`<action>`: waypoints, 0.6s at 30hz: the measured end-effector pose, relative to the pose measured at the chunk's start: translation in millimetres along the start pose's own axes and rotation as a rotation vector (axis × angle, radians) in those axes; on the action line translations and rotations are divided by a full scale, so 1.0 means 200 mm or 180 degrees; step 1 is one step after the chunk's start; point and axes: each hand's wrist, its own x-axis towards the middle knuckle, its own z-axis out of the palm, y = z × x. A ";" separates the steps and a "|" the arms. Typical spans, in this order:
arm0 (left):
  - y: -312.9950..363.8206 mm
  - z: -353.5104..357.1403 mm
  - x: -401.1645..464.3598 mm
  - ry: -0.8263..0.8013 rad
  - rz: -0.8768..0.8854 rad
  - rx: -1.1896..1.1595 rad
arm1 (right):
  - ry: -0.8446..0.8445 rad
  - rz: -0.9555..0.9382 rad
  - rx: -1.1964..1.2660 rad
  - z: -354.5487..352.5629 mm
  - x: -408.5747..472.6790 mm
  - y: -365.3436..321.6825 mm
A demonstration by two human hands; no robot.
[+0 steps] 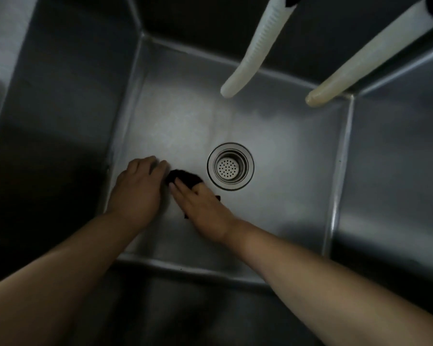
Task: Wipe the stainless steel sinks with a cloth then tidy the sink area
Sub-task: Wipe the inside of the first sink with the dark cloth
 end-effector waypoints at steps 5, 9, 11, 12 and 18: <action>-0.01 -0.03 0.00 -0.0021 -0.0033 -0.0014 | -0.0332 -0.0808 0.0082 0.05 -0.32 0.02; 0.02 -0.07 -0.01 -0.0037 -0.0061 -0.0060 | -0.0325 -0.0895 -0.0260 -0.07 -0.58 0.18; 0.04 -0.08 -0.01 -0.0083 -0.0082 -0.0072 | -0.0313 -0.0540 -0.0504 -0.15 -0.62 0.29; 0.05 -0.08 -0.02 -0.0111 -0.0088 -0.0067 | -0.0277 -0.0316 -0.0611 -0.19 -0.61 0.33; 0.07 -0.08 -0.06 -0.0165 0.0107 -0.0053 | 0.0033 0.1917 -0.0663 -0.40 -0.51 0.61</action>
